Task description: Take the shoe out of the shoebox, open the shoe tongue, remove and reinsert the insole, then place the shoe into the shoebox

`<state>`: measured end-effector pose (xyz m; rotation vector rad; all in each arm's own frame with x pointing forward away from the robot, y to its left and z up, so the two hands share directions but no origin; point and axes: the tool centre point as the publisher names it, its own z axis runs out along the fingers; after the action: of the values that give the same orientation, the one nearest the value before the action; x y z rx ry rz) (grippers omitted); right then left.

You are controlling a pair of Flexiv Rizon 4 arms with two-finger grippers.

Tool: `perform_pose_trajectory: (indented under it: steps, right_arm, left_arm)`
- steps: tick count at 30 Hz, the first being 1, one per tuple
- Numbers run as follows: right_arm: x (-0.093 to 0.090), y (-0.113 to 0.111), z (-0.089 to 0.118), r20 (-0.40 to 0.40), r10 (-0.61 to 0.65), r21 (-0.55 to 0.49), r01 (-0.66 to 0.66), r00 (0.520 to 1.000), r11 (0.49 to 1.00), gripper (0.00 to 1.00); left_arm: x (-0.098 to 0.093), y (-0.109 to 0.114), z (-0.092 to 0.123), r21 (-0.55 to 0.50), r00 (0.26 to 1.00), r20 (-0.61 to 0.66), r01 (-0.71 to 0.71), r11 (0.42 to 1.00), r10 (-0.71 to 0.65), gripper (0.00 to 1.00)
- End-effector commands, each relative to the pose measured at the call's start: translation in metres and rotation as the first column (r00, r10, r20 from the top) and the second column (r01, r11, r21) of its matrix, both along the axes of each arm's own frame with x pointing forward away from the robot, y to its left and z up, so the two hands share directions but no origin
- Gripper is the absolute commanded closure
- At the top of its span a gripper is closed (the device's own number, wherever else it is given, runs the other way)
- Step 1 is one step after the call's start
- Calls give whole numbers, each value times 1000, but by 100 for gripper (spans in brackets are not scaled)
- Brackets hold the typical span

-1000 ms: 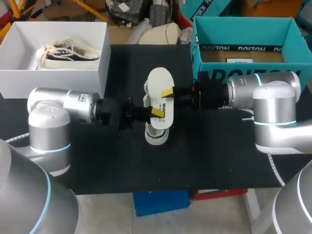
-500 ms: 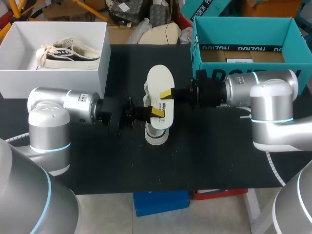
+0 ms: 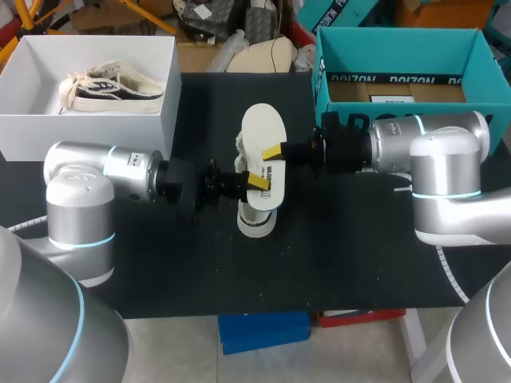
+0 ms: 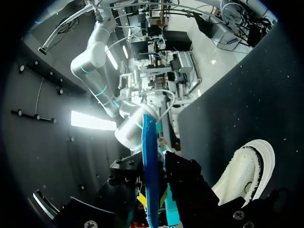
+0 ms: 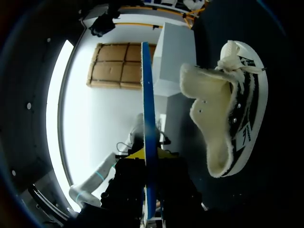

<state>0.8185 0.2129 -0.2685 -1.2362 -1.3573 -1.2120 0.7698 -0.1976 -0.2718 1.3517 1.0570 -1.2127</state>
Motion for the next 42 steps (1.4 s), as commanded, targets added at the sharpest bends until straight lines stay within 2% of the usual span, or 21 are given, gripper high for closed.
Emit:
perform_pose_trajectory:
  steps: [1, 5, 7, 9, 11, 14, 22, 33, 35, 37, 42]
  right_arm:
    - [0, 1, 0, -1, 0, -3, 0, 1000, 1000, 100]
    - [0, 1, 0, -1, 0, -3, 0, 1000, 1000, 100]
    - [0, 1, 0, -1, 0, -3, 0, 1000, 1000, 100]
    - [0, 1, 0, -1, 0, -3, 0, 1000, 1000, 100]
    - [0, 1, 0, -1, 0, -3, 0, 1000, 1000, 100]
    - [0, 1, 0, -1, 0, -3, 0, 1000, 1000, 100]
    - [0, 1, 0, -1, 0, -3, 0, 1000, 1000, 100]
    - [0, 1, 0, -1, 0, -3, 0, 1000, 1000, 100]
    - [0, 1, 0, -1, 0, -3, 0, 1000, 1000, 100]
    - [0, 1, 0, -1, 0, -3, 0, 1000, 1000, 100]
    - [0, 1, 0, -1, 0, -3, 0, 1000, 1000, 100]
  left_arm:
    - [-17, 20, 9, 108, 996, 42, -77, 991, 73, 0]
    - [-21, 39, 5, 278, 987, 65, -161, 947, 148, 0]
    - [-23, 47, 6, 400, 972, 80, -234, 886, 221, 0]
    - [-24, 53, 9, 465, 956, 74, -284, 839, 283, 0]
    - [-23, 55, 12, 554, 926, 138, -365, 748, 350, 0]
    - [-21, 57, 23, 609, 883, 193, -449, 654, 427, 0]
    - [-11, 56, 57, 666, 807, 298, -559, 494, 511, 0]
    - [-11, 56, 57, 666, 807, 298, -559, 494, 511, 0]
    - [-9, 53, 52, 691, 825, 252, -520, 503, 506, 0]
    - [-4, 50, 48, 744, 838, 199, -467, 478, 508, 0]
    - [10, 43, 55, 787, 847, 146, -412, 458, 511, 0]
